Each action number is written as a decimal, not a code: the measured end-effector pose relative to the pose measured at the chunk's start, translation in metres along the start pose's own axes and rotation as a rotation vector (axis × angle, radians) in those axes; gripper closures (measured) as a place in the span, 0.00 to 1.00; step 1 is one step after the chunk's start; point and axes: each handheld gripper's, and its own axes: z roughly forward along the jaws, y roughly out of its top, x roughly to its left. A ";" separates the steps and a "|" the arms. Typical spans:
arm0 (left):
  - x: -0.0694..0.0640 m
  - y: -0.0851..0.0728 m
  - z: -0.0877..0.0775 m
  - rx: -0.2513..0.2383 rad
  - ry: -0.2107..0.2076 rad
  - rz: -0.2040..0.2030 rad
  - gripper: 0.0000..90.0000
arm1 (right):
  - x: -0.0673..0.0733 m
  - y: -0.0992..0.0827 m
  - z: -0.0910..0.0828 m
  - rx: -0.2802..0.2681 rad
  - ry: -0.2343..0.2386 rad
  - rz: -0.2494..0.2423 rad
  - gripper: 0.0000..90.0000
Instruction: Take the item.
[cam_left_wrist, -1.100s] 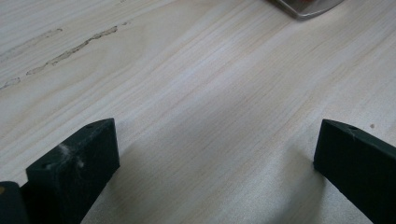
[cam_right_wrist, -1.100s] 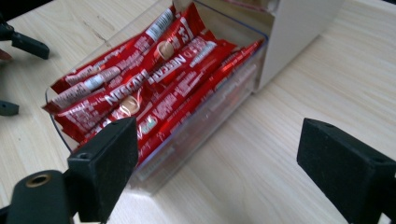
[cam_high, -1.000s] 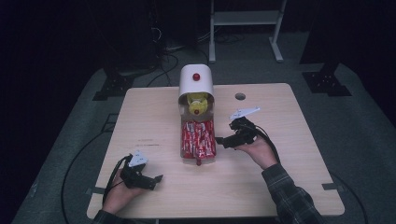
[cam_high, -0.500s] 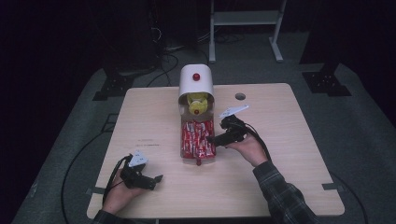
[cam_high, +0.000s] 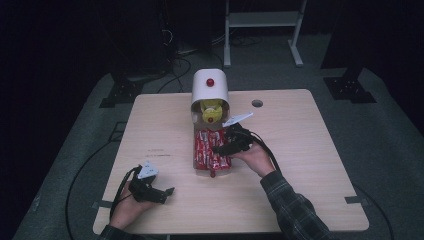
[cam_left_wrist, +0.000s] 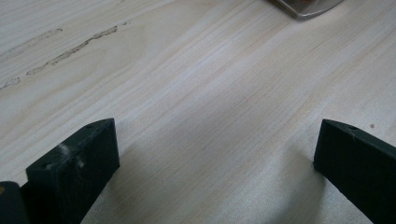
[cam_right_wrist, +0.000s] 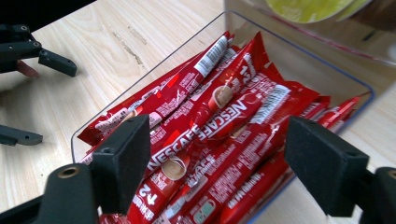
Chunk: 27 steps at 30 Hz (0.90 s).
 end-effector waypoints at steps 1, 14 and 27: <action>0.000 0.000 0.000 0.000 0.000 0.000 0.00 | 0.000 0.000 0.002 0.000 0.002 -0.002 0.26; 0.000 0.000 0.000 0.001 0.000 0.000 0.00 | 0.011 0.005 0.022 0.001 0.023 -0.031 0.41; 0.000 0.000 0.000 0.000 0.000 0.000 0.00 | 0.022 0.004 0.031 0.030 -0.069 -0.102 0.66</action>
